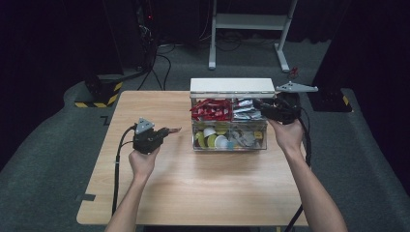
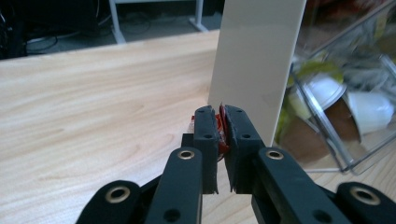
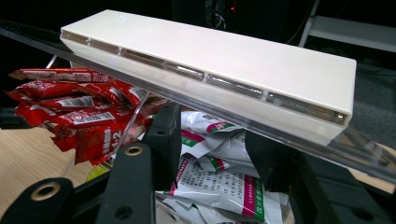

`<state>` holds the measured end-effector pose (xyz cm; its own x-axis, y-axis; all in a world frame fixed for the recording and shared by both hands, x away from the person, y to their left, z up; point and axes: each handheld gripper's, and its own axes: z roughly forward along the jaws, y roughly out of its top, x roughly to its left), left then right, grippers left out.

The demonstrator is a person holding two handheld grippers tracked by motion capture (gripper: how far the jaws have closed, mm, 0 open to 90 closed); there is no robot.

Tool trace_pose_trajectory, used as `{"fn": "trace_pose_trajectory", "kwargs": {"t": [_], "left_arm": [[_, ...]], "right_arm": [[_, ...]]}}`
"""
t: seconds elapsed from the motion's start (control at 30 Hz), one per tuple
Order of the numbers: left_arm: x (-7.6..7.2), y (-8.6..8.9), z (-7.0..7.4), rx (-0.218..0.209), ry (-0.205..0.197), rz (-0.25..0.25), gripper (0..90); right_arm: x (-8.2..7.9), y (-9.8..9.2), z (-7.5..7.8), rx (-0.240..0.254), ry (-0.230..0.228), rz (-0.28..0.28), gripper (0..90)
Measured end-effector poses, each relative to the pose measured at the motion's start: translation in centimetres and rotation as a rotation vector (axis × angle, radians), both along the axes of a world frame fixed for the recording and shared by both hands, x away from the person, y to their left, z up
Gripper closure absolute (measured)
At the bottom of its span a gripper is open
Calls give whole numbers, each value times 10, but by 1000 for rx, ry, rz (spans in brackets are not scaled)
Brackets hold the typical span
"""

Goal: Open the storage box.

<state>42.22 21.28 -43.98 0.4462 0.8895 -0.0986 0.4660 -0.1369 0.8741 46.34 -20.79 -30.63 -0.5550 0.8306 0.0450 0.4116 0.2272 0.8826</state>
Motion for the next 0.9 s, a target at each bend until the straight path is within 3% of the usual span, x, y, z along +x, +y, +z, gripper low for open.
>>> {"fn": "trace_pose_trajectory", "kwargs": {"t": [0.27,0.7,0.9], "left_arm": [[-2,-4,-15,20,33,-6,827],[3,-8,-46,55,159,6,809],[2,-11,-53,63,165,-1,823]], "right_arm": [[-1,-1,0,-8,2,-3,564],[-2,2,0,-18,-6,-12,558],[-2,2,1,-25,-2,-13,559]]}}
